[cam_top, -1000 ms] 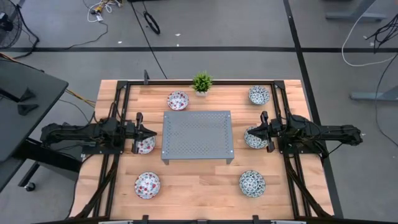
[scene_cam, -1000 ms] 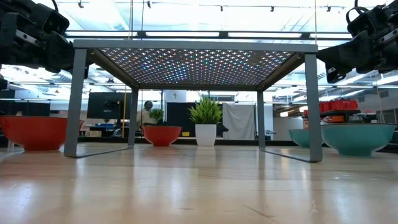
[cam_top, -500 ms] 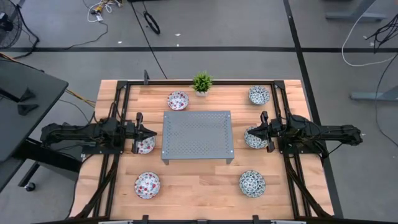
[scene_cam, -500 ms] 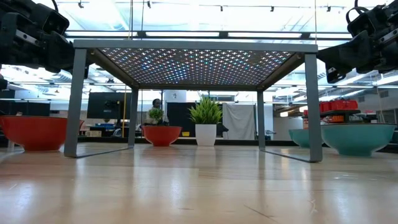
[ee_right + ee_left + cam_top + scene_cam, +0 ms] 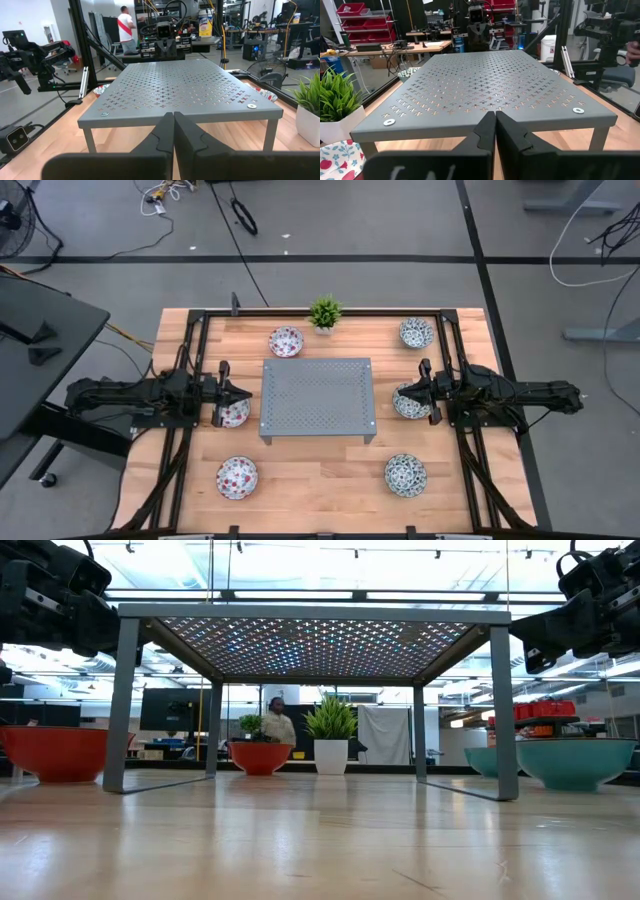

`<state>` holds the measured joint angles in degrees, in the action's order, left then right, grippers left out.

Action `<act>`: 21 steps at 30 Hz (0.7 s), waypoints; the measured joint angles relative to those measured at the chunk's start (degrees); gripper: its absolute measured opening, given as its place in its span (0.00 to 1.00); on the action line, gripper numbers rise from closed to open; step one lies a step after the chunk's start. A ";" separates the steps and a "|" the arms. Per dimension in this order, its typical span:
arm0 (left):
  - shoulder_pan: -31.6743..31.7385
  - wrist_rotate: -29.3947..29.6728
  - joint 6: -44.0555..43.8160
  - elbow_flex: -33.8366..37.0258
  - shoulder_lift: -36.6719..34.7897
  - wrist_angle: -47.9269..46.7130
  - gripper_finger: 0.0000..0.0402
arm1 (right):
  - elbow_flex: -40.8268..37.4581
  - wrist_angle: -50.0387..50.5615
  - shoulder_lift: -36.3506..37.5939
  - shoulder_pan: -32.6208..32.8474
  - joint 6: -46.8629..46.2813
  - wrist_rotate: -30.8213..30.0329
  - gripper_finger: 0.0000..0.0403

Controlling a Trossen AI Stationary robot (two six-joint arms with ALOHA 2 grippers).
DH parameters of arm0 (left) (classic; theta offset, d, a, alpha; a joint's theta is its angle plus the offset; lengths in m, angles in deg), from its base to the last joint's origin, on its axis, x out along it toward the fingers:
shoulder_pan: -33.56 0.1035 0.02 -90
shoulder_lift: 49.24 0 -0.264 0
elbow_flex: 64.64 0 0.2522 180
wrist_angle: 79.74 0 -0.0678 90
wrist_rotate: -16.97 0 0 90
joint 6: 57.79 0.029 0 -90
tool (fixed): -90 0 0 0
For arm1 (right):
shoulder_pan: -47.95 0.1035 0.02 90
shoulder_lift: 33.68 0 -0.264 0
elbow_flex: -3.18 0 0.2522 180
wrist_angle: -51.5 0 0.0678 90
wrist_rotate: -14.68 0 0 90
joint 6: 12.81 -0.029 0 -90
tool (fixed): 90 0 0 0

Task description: Pick & Place Mini bowls

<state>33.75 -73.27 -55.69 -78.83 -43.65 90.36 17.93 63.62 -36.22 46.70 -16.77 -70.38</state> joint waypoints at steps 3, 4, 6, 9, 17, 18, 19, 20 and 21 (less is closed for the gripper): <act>0.00 -0.01 0.01 -0.02 -0.01 0.00 0.05 | 0.00 0.00 0.01 0.00 0.00 0.00 0.03; 0.00 0.00 0.00 0.00 0.01 0.00 0.05 | 0.00 -0.01 0.00 0.01 0.01 0.01 0.03; 0.00 0.01 0.00 -0.02 0.00 0.00 0.05 | 0.00 -0.02 0.00 0.02 0.02 0.01 0.03; 0.00 0.01 -0.01 -0.02 0.01 0.00 0.05 | 0.00 -0.37 0.00 -0.03 0.02 0.00 0.03; 0.01 0.00 0.00 -0.02 0.00 0.00 0.05 | 0.00 -8.19 0.00 -0.05 0.00 0.01 0.03; 0.01 -0.01 0.00 -0.01 0.01 0.00 0.05 | -0.02 -9.99 0.00 -0.05 0.00 -0.01 0.03; 0.02 0.00 -0.01 -0.02 -0.01 0.00 0.05 | -0.02 -12.05 0.00 -0.05 -0.02 0.00 0.03; 0.02 0.01 0.01 -0.02 -0.01 0.00 0.05 | -0.01 -14.13 0.00 -0.05 -0.09 0.01 0.03; 0.02 -0.01 0.01 0.00 0.01 0.00 0.05 | -0.01 -16.42 0.00 -0.05 -0.39 0.00 0.03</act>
<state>33.77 -73.28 -55.68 -78.83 -43.64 90.36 17.92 47.19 -36.23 46.65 -17.16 -70.38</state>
